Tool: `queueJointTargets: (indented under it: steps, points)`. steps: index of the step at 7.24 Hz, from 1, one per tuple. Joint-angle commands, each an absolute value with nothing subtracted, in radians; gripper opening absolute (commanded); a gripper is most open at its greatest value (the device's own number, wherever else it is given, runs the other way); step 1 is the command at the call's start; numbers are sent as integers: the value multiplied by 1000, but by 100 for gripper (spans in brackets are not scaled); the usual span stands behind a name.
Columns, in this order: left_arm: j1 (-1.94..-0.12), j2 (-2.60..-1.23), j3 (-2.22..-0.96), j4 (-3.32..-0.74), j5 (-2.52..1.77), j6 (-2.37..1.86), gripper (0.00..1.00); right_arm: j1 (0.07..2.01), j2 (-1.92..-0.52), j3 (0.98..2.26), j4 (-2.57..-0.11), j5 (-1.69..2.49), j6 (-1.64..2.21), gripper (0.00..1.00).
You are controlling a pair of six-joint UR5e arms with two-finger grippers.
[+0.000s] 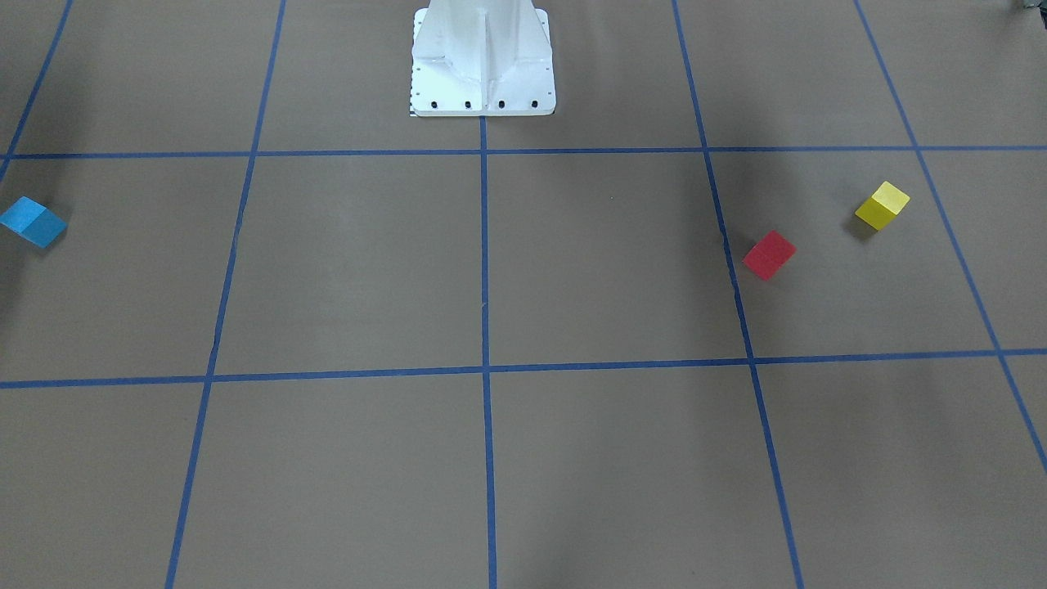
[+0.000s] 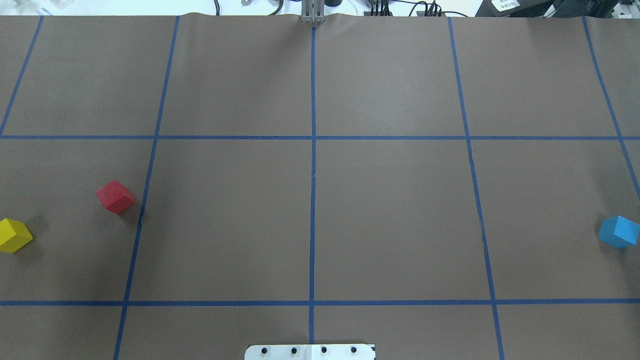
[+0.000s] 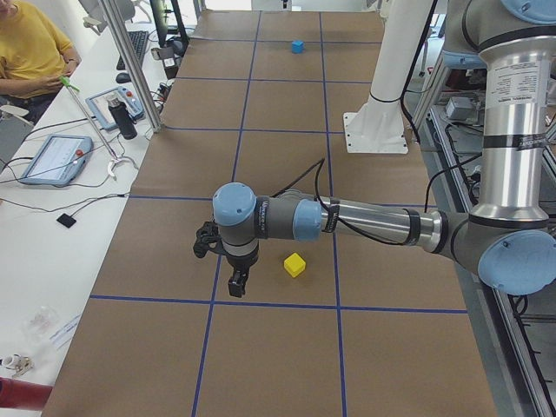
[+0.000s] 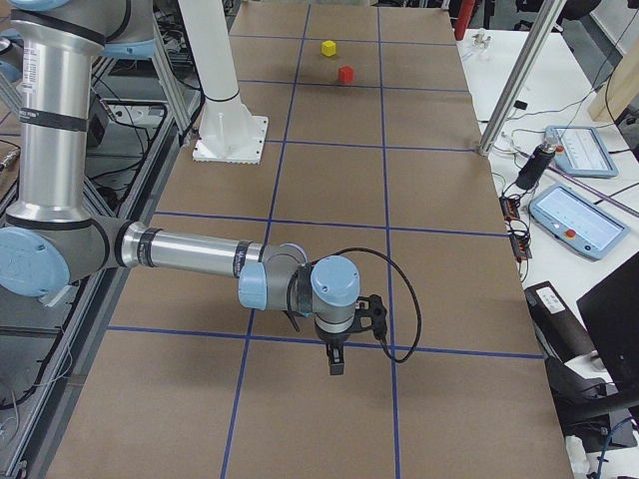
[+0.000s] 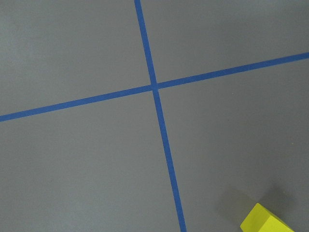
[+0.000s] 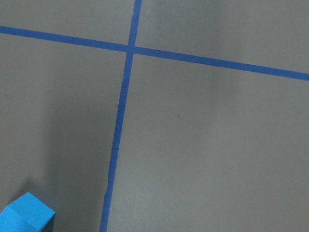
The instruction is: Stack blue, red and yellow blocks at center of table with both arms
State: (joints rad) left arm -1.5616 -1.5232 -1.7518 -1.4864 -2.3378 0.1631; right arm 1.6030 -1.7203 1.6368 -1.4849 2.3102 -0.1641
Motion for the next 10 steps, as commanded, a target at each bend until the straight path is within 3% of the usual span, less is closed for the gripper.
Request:
queueJointTargets:
  steps: [1,7,10]
  points:
    - [-1556,-1523,-1775,-1486,-2339,164,100,1603,-1720,1637,-1485,2310,-164,100]
    - [-1552,-1540,-1851,-1517,-2336,155,100,1603,-1697,1703,-1482,2313,-163,100]
    - [-1552,-1543,-1833,-1861,-2315,153,100,1603,-1663,1733,-1485,2321,-155,100]
